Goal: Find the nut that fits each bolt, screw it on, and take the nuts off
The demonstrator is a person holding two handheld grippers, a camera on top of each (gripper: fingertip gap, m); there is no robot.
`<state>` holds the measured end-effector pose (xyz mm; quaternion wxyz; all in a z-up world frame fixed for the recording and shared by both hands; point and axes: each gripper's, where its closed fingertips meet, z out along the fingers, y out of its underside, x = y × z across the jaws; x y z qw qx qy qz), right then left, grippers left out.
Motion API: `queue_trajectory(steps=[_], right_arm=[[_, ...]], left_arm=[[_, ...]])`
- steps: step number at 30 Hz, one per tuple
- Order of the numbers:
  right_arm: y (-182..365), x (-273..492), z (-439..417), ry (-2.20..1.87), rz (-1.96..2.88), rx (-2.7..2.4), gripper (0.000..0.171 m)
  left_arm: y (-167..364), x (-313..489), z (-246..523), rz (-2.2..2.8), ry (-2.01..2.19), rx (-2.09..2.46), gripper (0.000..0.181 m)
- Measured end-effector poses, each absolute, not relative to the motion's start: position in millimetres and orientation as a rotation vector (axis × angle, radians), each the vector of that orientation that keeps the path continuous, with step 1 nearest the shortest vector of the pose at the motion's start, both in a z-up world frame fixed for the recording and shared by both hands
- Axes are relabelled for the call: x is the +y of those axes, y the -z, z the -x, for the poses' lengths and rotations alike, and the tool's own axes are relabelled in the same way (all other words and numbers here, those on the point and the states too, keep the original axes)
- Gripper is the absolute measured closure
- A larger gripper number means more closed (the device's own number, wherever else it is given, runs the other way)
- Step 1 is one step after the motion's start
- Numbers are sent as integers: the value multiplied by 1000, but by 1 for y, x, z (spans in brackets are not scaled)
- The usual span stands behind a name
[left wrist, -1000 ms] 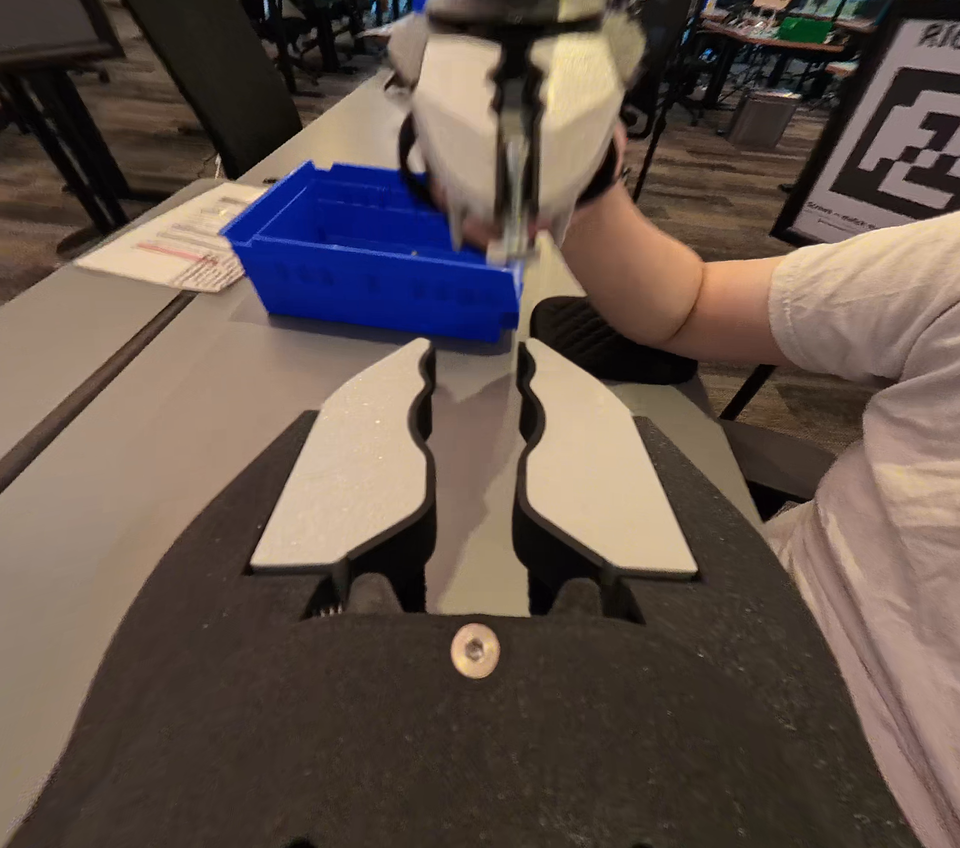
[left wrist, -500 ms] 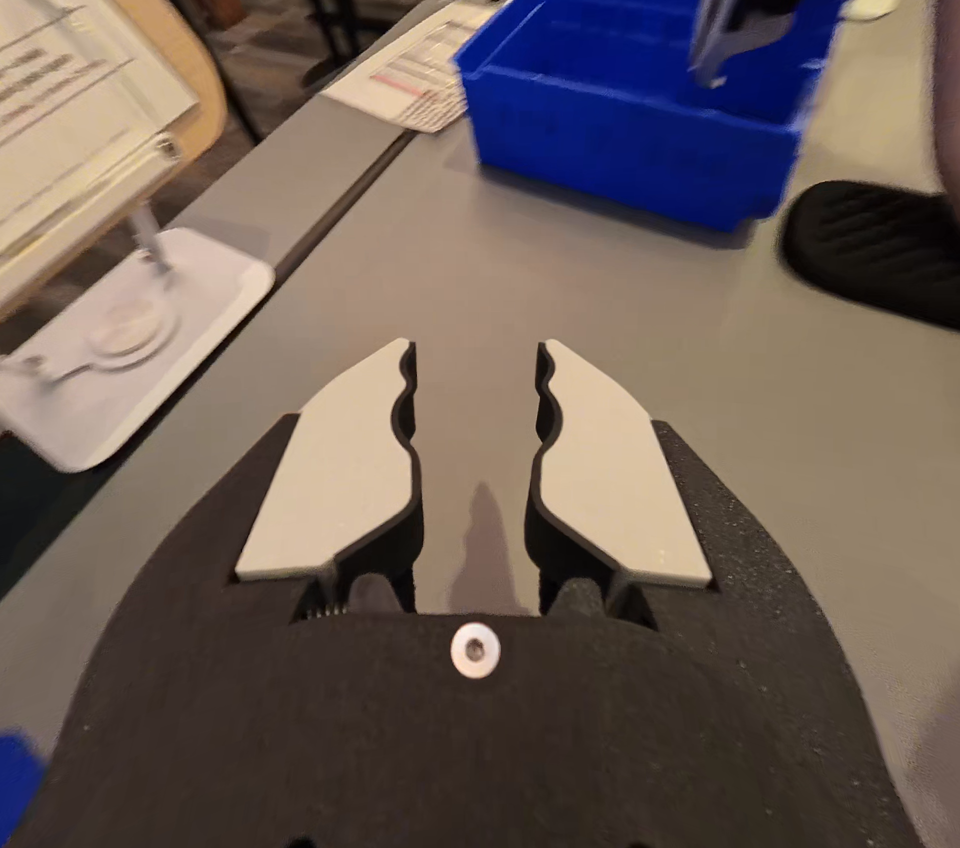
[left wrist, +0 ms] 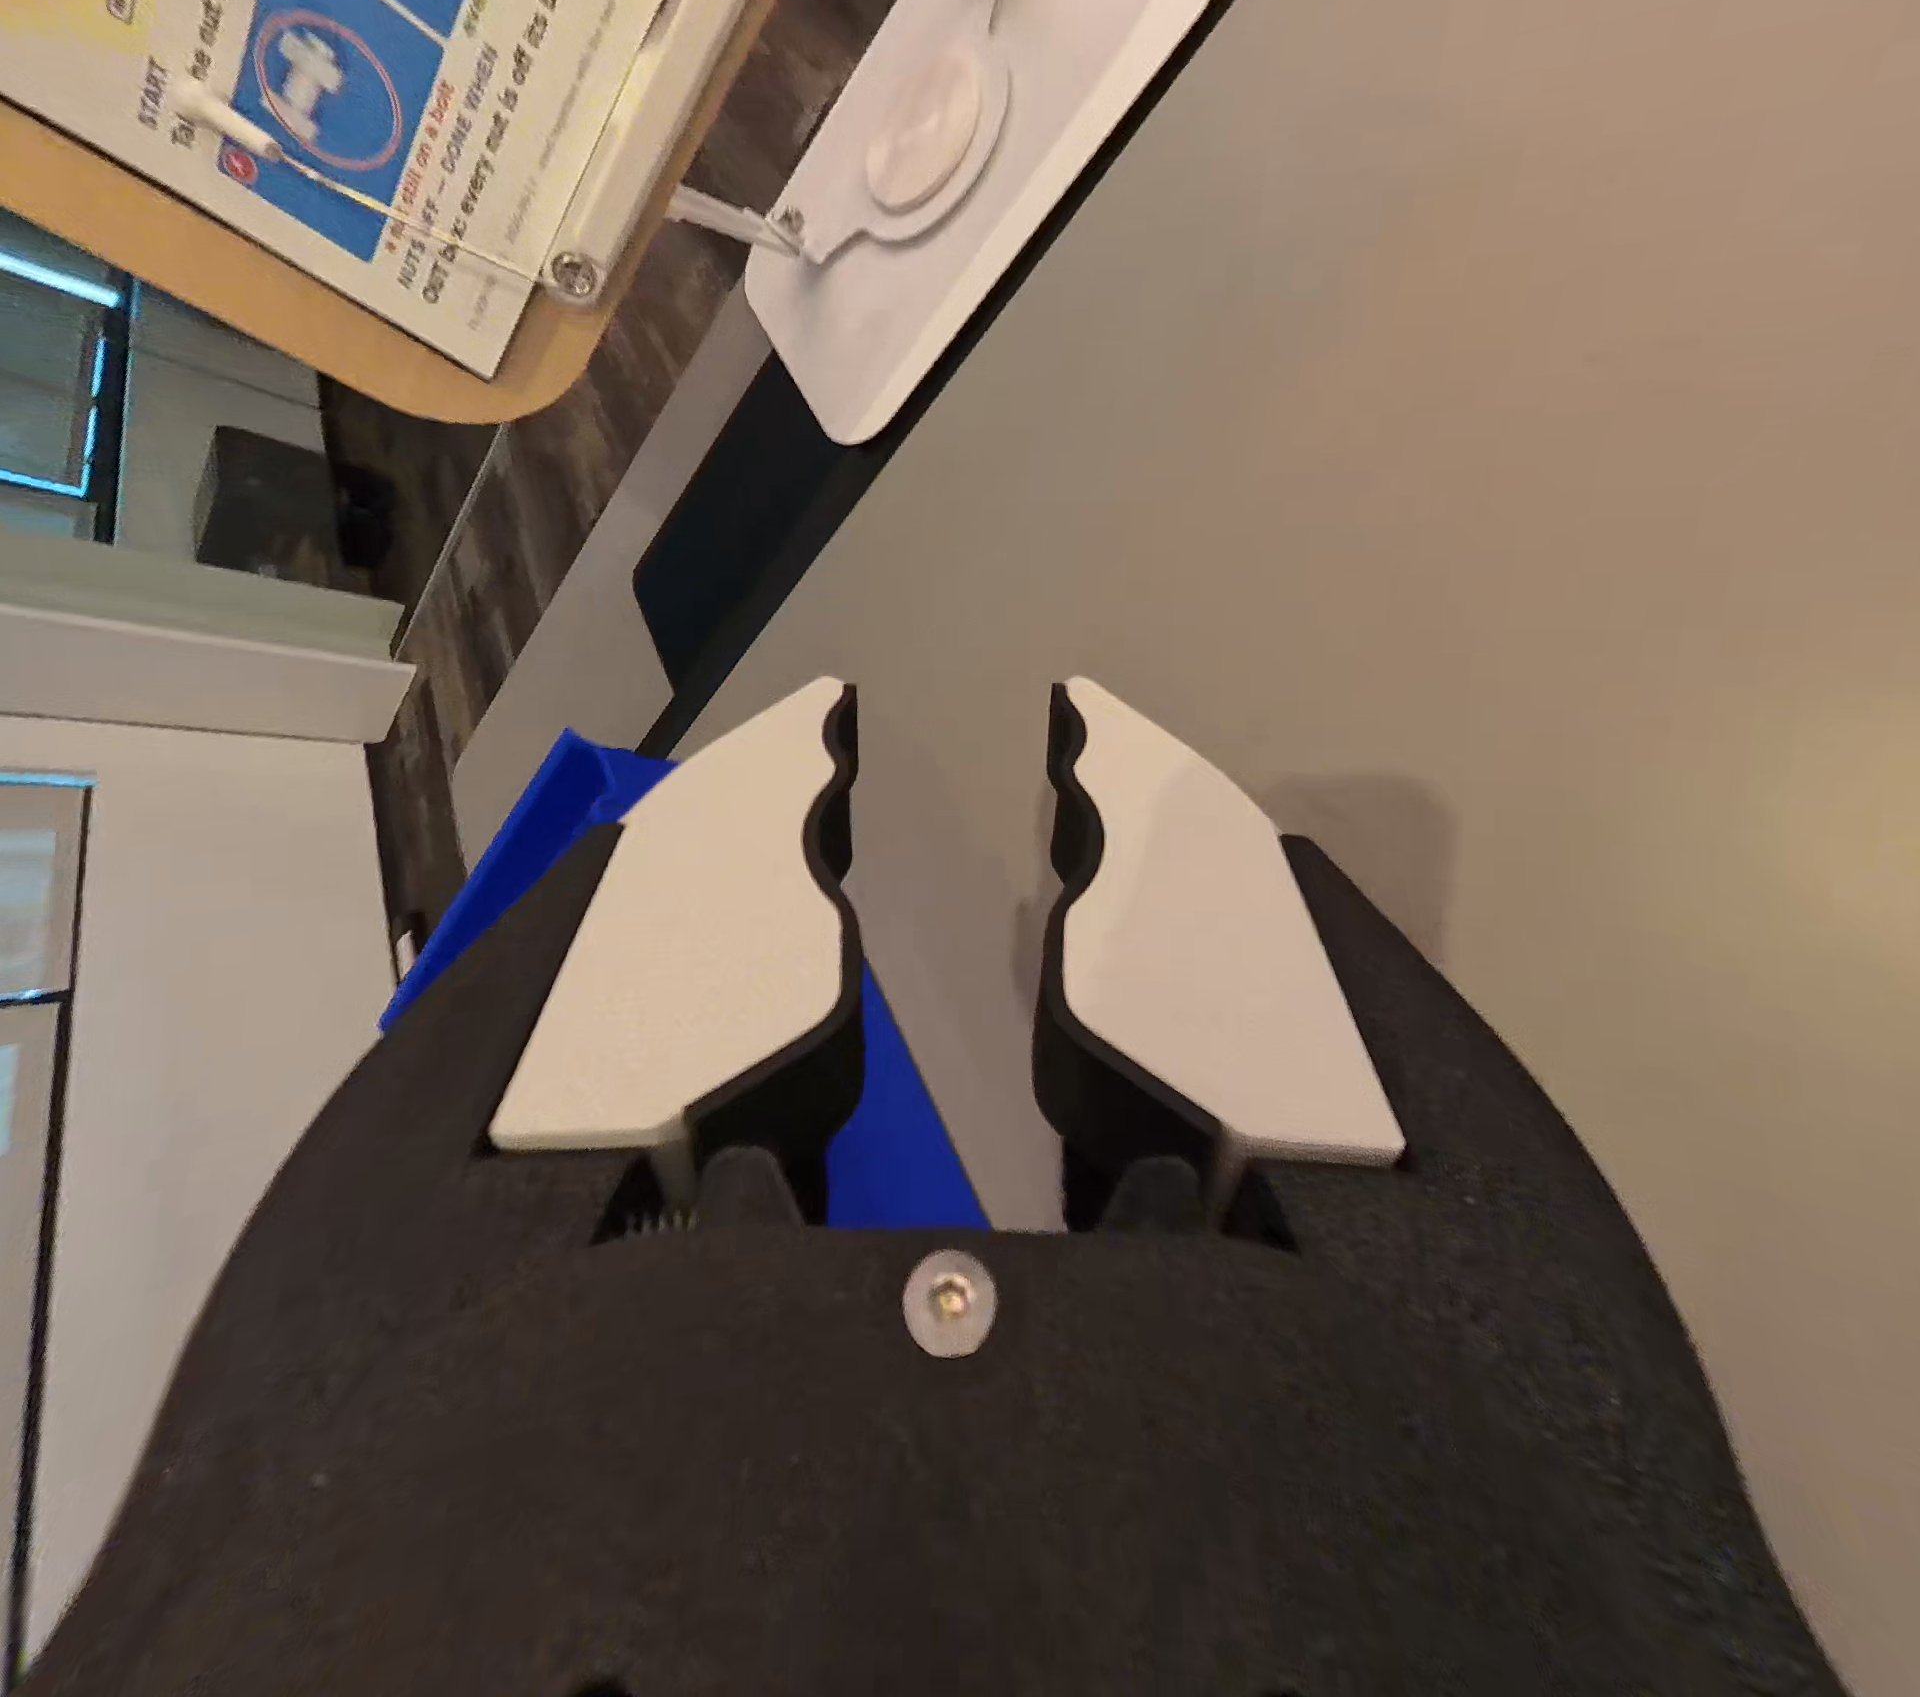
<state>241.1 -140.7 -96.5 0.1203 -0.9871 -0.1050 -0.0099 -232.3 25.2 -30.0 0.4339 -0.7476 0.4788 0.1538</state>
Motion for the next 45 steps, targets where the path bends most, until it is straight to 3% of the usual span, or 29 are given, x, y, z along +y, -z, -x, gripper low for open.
queue_trajectory(steps=[21,28,34,39,45], right_arm=[[-13,-107,-145,462,2428,-615,148],[-10,-99,-119,474,2398,-718,148],[0,-93,-115,486,2423,-749,148],[8,-90,-114,489,2443,-759,148],[14,-89,-111,492,2458,-776,147]], left_arm=[[-10,39,255,1808,-320,996,141],[-37,48,375,2085,-299,741,158],[18,17,483,2600,-54,488,164],[59,19,498,2762,152,414,172],[116,15,508,3021,120,345,158]])
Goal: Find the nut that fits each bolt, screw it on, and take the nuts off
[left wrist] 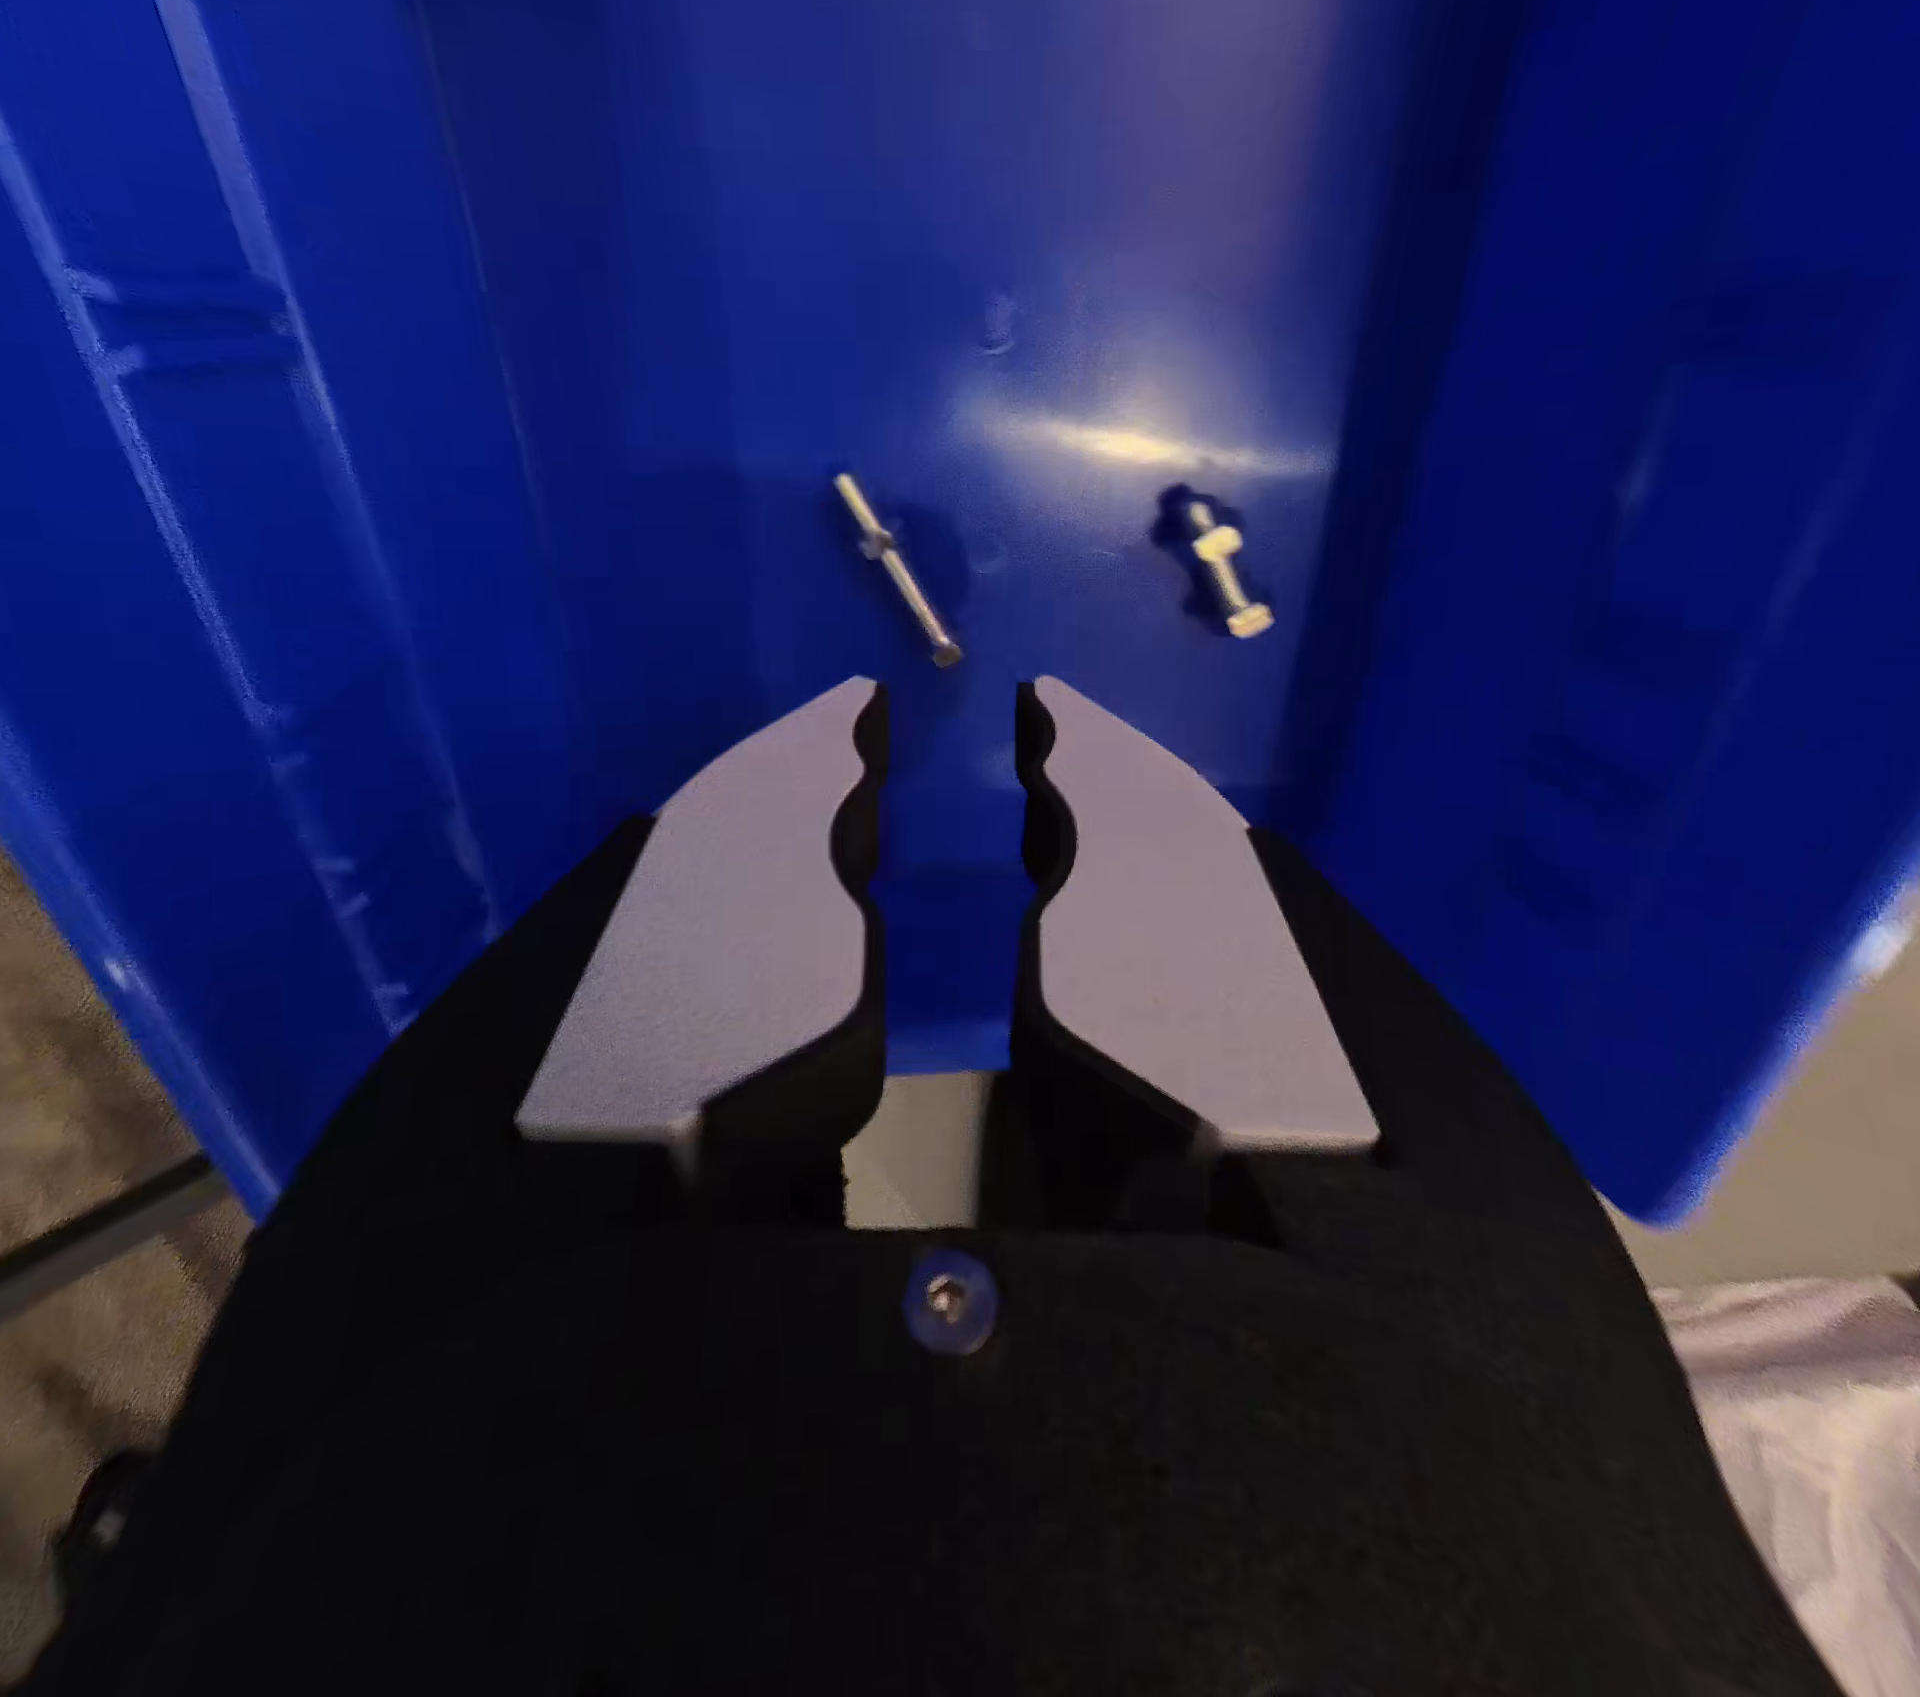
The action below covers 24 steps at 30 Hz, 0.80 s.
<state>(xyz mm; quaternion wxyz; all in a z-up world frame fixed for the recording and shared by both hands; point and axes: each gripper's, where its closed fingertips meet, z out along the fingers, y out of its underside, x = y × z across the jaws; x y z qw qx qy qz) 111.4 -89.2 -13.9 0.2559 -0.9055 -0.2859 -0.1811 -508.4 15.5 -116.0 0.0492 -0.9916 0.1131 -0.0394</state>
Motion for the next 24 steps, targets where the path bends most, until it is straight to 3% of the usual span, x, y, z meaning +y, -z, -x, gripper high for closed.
queue_trajectory(steps=[13,20,24], right_arm=[[19,-90,-109,513,2468,-822,147],[19,-91,-110,513,2465,-830,148],[17,-91,-111,516,2456,-829,148]], left_arm=[[153,26,518,3122,34,275,157],[153,28,523,3120,-6,303,176],[151,28,520,3109,44,347,176]])
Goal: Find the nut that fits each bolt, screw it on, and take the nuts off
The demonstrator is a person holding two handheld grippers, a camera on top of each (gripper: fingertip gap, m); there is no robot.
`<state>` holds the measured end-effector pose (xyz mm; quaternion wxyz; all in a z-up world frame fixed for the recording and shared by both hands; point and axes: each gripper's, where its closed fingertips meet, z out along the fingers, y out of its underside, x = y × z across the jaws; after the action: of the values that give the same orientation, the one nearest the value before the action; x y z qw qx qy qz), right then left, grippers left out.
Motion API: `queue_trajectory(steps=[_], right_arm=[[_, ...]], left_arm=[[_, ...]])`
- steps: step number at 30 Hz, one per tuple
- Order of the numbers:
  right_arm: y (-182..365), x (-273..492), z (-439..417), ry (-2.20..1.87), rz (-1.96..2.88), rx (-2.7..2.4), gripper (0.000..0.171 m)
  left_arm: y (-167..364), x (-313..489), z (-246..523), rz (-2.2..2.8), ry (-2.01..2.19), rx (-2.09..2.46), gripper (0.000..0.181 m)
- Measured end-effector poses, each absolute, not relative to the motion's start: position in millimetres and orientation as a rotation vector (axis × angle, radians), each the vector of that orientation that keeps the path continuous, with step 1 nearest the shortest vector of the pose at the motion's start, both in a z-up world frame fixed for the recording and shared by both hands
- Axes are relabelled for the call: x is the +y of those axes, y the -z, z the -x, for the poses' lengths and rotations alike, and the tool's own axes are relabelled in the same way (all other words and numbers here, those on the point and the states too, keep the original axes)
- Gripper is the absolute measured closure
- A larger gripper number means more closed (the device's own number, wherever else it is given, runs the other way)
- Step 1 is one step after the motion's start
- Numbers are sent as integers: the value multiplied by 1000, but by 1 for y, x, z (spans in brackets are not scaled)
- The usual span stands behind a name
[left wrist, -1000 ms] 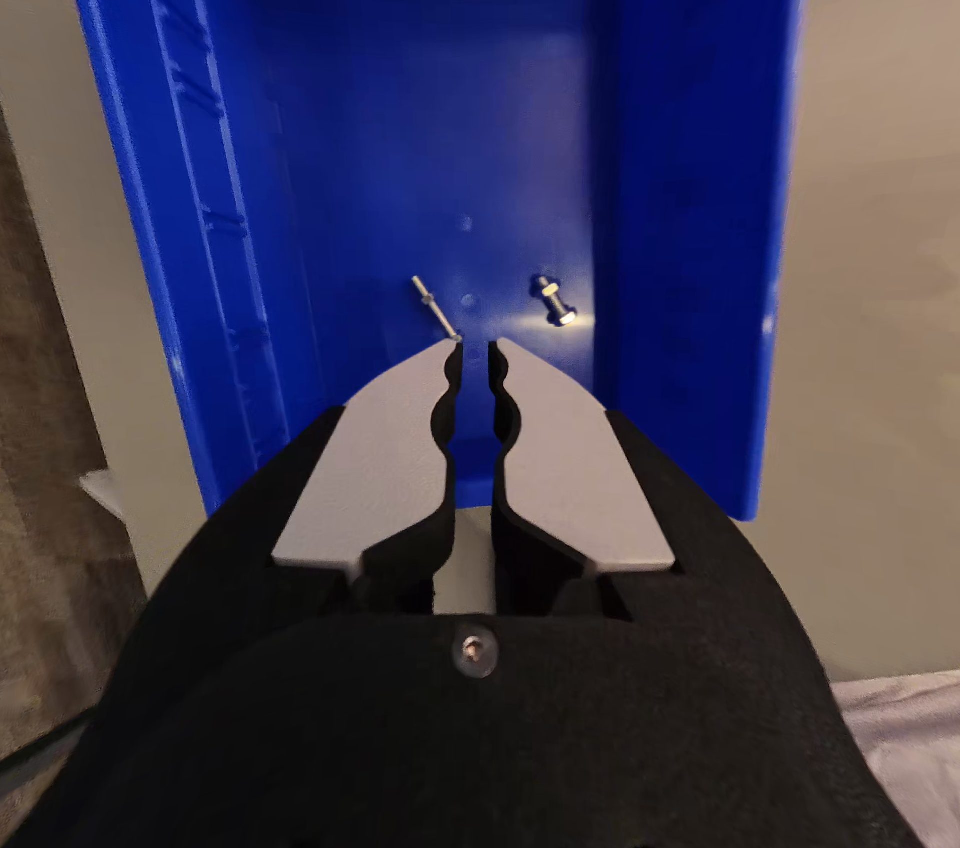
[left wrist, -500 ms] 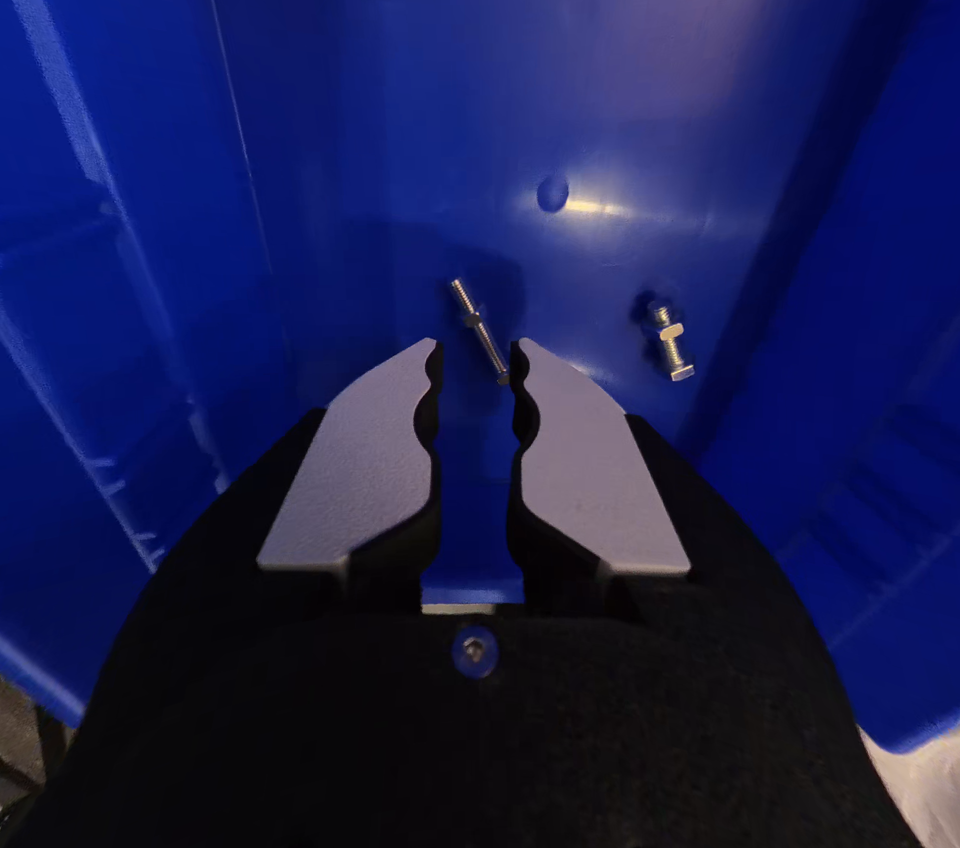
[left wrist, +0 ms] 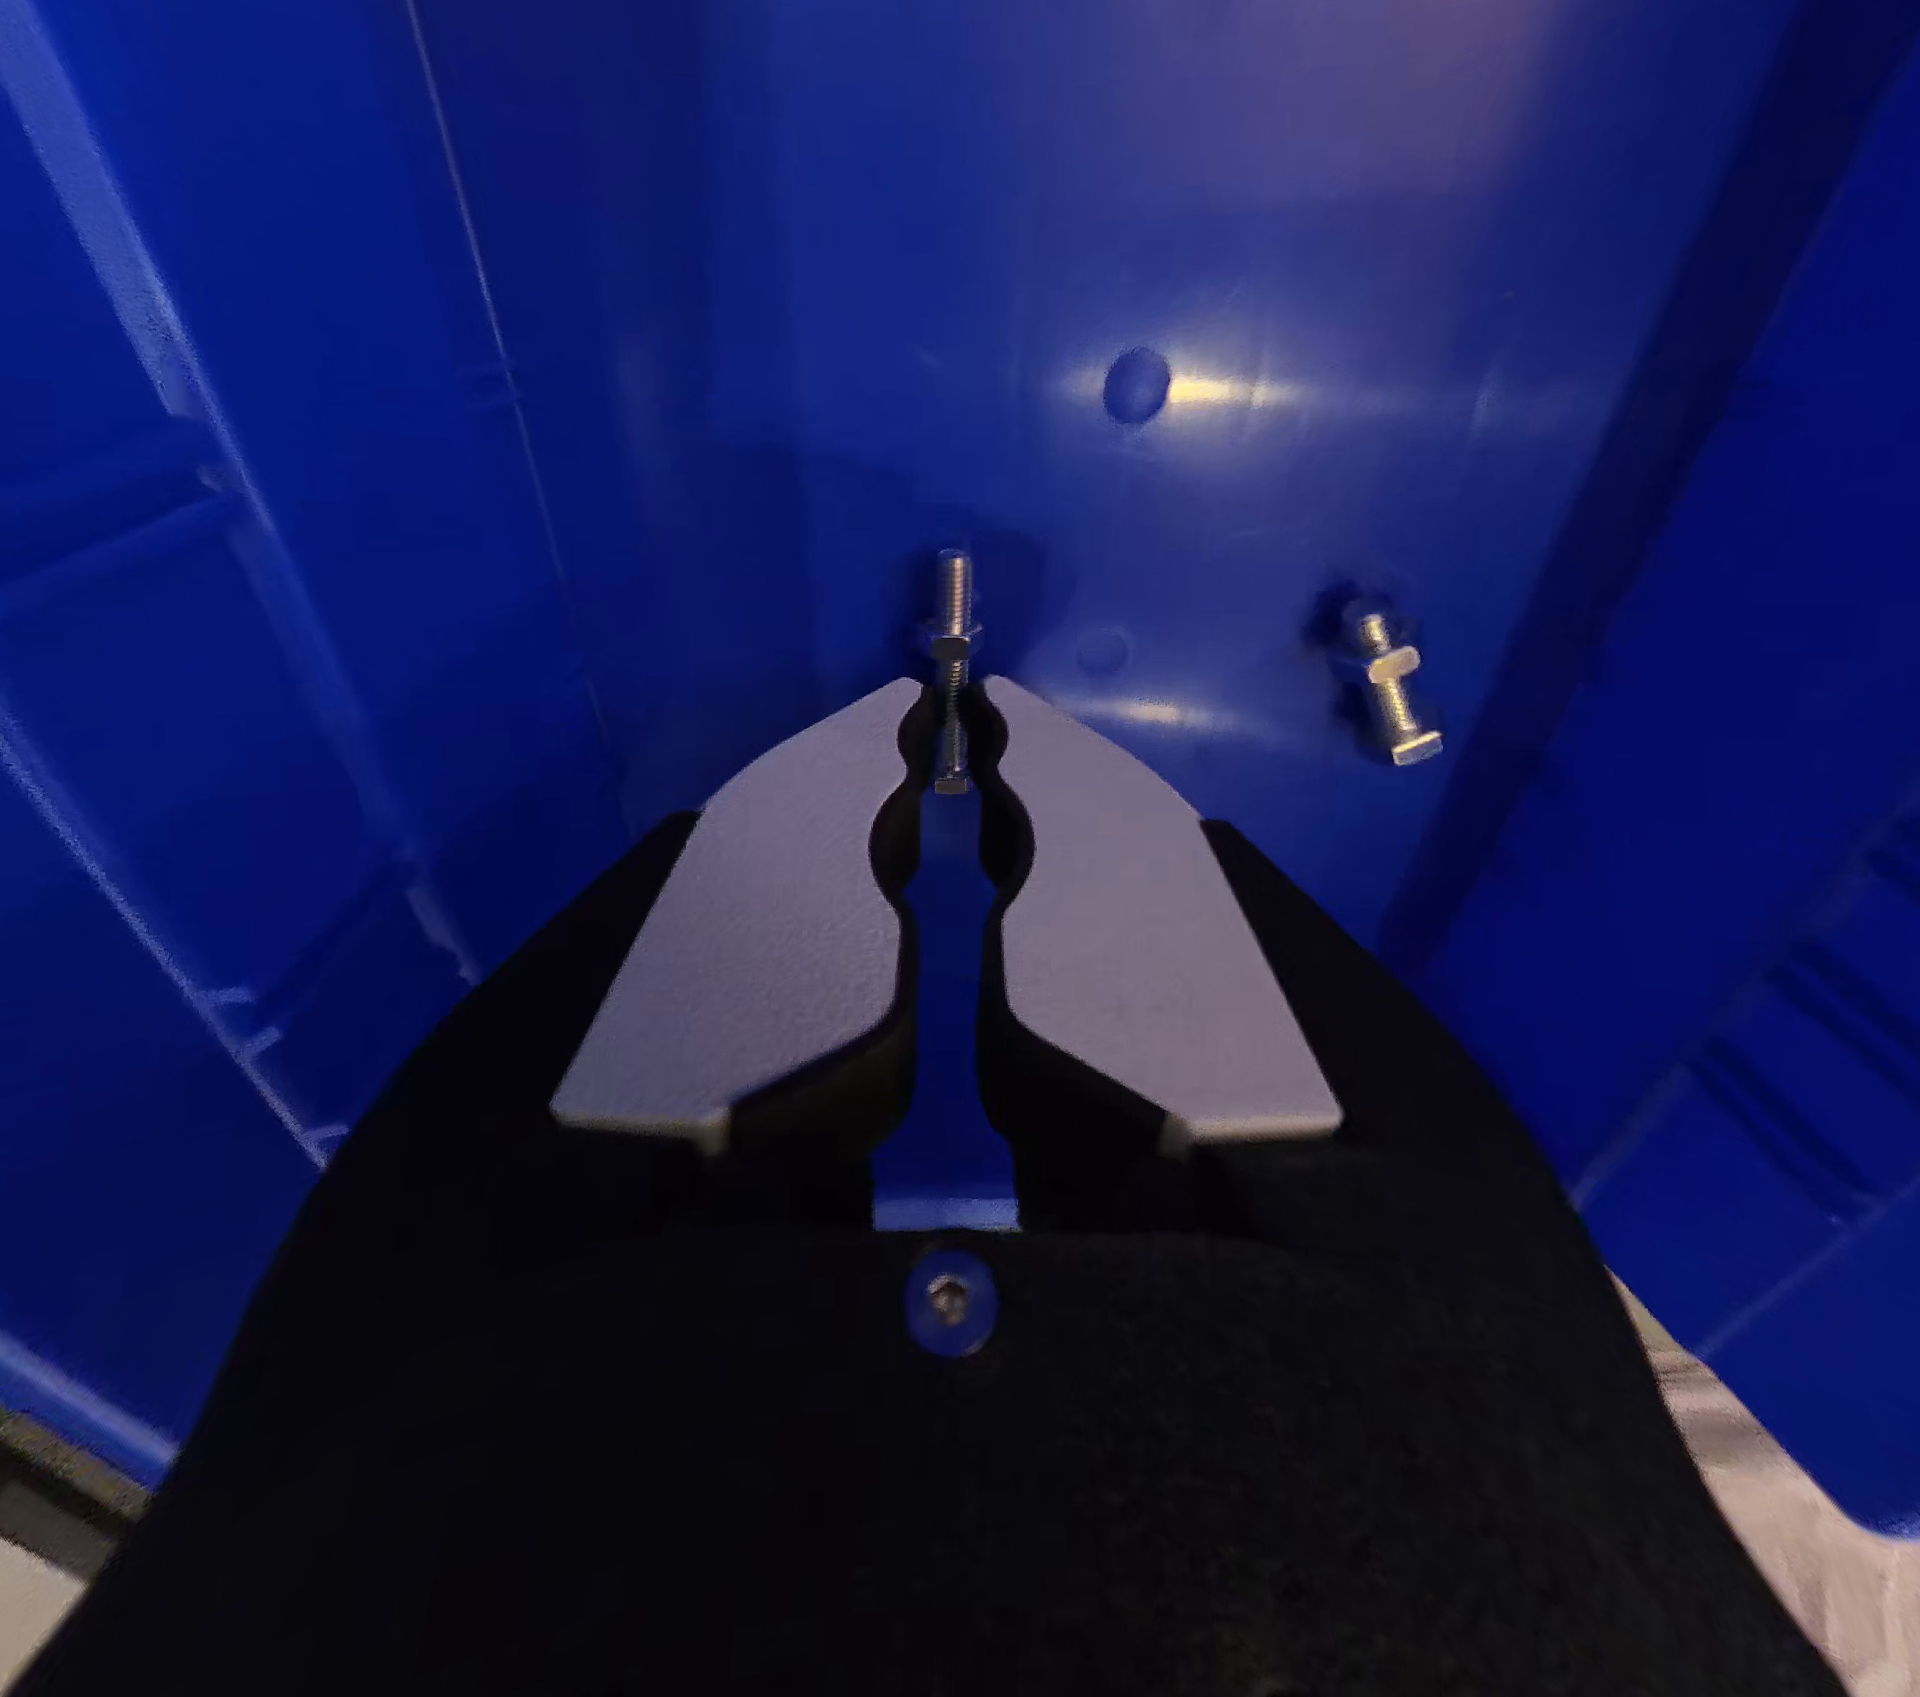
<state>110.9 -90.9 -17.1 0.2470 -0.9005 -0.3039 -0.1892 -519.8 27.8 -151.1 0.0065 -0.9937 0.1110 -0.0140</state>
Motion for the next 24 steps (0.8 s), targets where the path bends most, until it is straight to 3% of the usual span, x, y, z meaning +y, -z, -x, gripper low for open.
queue_trajectory(steps=[5,12,18,24], right_arm=[[13,-88,-109,516,2426,-823,148],[-7,-75,-69,339,2234,-850,149],[-57,-76,15,-41,1883,-870,149],[-122,-105,86,-449,1572,-813,149]], left_arm=[[115,36,508,2944,143,387,176],[-3,49,440,2361,377,563,176],[-93,11,341,1846,835,822,176],[-124,-37,284,1504,1193,1074,177]])
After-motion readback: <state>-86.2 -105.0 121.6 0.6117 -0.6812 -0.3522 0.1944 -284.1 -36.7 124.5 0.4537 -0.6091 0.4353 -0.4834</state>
